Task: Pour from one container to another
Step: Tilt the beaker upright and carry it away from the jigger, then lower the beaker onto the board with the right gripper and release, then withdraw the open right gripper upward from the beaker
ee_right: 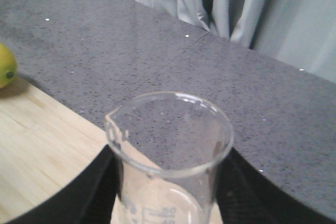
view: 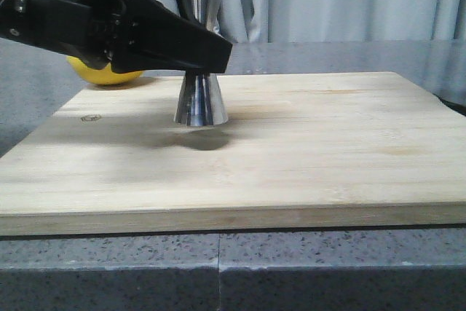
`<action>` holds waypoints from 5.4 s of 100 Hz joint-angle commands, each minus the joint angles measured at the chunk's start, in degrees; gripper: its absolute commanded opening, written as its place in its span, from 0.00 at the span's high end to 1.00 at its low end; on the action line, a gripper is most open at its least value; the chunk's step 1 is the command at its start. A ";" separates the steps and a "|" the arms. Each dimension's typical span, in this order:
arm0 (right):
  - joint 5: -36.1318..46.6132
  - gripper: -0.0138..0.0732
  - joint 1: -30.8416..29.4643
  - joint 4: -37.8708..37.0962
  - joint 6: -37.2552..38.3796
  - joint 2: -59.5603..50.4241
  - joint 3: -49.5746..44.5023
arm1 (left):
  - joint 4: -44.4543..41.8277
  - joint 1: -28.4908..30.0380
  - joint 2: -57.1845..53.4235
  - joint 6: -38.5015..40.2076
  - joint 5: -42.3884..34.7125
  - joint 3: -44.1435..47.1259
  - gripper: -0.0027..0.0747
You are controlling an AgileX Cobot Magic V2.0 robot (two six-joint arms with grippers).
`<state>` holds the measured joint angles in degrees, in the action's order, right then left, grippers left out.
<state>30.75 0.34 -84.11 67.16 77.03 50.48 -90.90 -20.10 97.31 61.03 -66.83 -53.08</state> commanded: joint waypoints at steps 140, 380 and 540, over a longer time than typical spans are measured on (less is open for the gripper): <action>25.48 0.68 -4.03 17.25 -29.23 20.55 1.49 | 2.74 -0.51 -2.69 0.34 -3.39 -1.56 0.97; 25.15 0.46 -4.03 21.55 -35.67 23.34 -6.10 | 2.74 -0.51 -2.69 0.34 -3.39 -1.56 0.97; 16.85 0.24 -4.03 16.49 -23.92 12.70 -7.04 | 2.74 -0.51 -2.69 0.34 -3.39 -1.56 0.97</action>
<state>45.56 -3.45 -67.46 41.51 93.73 42.45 -90.90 -20.10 97.31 61.03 -66.83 -53.08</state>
